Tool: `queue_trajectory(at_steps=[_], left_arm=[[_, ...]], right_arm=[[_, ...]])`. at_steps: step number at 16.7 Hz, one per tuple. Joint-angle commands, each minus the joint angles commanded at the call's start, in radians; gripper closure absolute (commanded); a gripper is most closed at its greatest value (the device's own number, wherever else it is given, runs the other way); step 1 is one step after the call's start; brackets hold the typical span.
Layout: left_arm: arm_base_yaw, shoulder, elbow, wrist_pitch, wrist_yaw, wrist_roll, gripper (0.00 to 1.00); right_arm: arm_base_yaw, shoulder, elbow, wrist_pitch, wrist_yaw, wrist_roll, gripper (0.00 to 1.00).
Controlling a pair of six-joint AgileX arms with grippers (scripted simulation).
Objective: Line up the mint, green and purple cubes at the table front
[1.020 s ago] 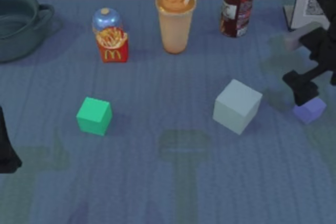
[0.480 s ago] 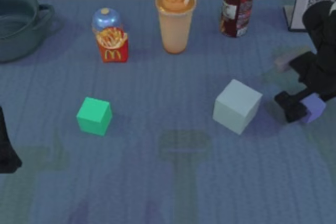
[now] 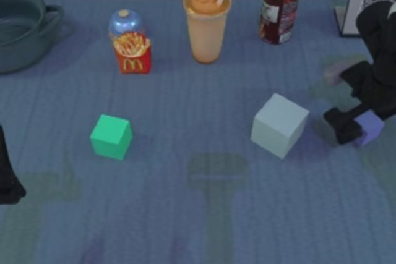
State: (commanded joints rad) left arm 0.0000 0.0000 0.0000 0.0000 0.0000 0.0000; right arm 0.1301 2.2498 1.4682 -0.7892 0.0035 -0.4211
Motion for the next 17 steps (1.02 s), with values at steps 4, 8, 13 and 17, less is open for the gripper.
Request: queue_trajectory(at_steps=[4,8,13,17], left_arm=[[0.0,0.0,0.0,0.0,0.0,0.0,0.0],[0.0,0.0,0.0,0.0,0.0,0.0,0.0],[0.0,0.0,0.0,0.0,0.0,0.0,0.0],[0.0,0.0,0.0,0.0,0.0,0.0,0.0]], right_arm=[[0.0,0.0,0.0,0.0,0.0,0.0,0.75],[0.0,0.0,0.0,0.0,0.0,0.0,1.0],[0.0,0.0,0.0,0.0,0.0,0.0,1.0],[0.0,-0.038,0.012,-0.022,-0.012,0.009,1.0]])
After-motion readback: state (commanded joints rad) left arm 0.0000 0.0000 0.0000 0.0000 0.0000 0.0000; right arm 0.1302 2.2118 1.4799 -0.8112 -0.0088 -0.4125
